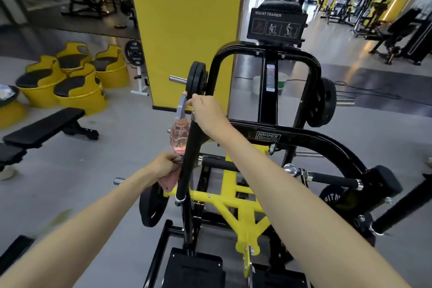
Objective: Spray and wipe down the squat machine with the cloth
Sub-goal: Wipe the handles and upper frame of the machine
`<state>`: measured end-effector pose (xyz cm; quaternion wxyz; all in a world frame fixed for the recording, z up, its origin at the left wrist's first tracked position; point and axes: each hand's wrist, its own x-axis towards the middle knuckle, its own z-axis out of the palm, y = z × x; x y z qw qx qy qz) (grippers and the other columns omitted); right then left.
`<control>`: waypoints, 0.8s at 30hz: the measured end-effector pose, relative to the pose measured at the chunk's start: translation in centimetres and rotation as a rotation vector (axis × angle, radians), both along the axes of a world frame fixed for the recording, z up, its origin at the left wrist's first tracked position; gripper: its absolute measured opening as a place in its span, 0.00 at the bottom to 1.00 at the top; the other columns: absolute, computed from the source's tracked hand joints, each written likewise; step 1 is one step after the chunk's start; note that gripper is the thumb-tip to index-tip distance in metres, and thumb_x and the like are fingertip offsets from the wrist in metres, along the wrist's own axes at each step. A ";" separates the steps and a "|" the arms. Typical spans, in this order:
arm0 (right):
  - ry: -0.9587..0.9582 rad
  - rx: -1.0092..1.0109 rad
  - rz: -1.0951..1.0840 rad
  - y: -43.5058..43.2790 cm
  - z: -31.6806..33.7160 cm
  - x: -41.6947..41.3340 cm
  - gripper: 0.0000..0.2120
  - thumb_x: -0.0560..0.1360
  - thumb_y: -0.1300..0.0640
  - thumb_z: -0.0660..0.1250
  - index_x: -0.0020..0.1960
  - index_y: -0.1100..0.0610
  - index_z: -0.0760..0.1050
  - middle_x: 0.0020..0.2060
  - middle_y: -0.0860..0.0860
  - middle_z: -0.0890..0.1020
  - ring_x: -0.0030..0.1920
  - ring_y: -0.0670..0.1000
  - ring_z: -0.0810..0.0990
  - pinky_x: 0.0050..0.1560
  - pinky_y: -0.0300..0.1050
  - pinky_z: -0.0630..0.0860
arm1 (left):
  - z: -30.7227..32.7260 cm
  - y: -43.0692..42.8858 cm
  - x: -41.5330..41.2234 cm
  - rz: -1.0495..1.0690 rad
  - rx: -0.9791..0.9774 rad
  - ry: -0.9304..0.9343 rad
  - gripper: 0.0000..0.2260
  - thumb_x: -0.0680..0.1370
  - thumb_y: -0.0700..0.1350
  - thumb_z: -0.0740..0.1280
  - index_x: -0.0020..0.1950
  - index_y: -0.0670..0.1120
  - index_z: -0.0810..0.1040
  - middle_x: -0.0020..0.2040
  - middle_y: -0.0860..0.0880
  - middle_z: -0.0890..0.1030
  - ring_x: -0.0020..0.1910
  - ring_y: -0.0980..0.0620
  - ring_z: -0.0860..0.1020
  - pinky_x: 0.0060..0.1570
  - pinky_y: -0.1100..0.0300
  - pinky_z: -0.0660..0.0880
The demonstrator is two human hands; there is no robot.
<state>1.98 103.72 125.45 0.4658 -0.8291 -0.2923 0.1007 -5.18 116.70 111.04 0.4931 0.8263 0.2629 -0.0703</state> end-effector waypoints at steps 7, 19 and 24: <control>-0.140 -0.113 0.041 0.0 -0.2 0.3 0.20 0.83 0.58 0.46 0.47 0.63 0.76 0.42 0.56 0.77 0.44 0.53 0.73 0.45 0.46 0.65 | 7.1 -2.1 -0.1 0.014 -0.088 -0.163 0.13 0.78 0.30 0.59 0.56 0.41 0.79 0.48 0.44 0.83 0.41 0.54 0.83 0.36 0.67 0.76; -0.143 -0.002 -0.024 -0.7 0.4 -0.2 0.25 0.82 0.45 0.45 0.76 0.52 0.58 0.68 0.56 0.70 0.68 0.59 0.66 0.68 0.58 0.61 | 15.7 -4.7 0.1 0.115 -0.133 -0.413 0.18 0.76 0.28 0.60 0.61 0.42 0.77 0.52 0.40 0.81 0.49 0.47 0.79 0.51 0.54 0.76; 0.350 0.223 -0.018 -1.7 1.6 0.1 0.28 0.81 0.41 0.46 0.76 0.54 0.54 0.71 0.54 0.66 0.70 0.57 0.65 0.66 0.51 0.64 | 18.1 -5.4 -0.1 0.250 -0.179 -0.439 0.13 0.75 0.30 0.61 0.50 0.45 0.79 0.48 0.41 0.81 0.42 0.47 0.79 0.44 0.54 0.77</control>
